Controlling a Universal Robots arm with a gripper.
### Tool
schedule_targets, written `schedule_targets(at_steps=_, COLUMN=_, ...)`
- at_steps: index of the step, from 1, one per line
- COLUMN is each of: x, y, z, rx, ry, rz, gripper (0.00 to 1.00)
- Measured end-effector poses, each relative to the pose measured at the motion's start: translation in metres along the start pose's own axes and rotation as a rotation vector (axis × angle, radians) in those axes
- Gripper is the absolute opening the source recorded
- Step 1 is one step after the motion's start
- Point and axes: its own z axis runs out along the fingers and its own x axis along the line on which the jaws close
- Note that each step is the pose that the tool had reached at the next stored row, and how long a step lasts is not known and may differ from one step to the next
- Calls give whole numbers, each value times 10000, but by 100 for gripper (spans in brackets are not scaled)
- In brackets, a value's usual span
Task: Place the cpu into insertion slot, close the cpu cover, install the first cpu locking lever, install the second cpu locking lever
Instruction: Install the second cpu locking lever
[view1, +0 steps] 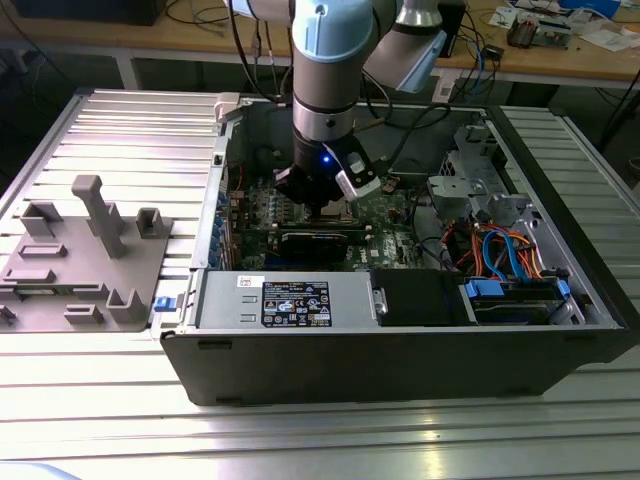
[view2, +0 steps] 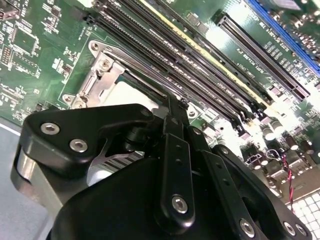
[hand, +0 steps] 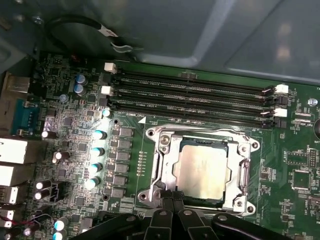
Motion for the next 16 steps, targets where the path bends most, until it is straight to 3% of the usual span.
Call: schedule_targets(at_steps=16, x=-113, y=23, z=5, rx=2, ry=14, rz=1, gripper=11)
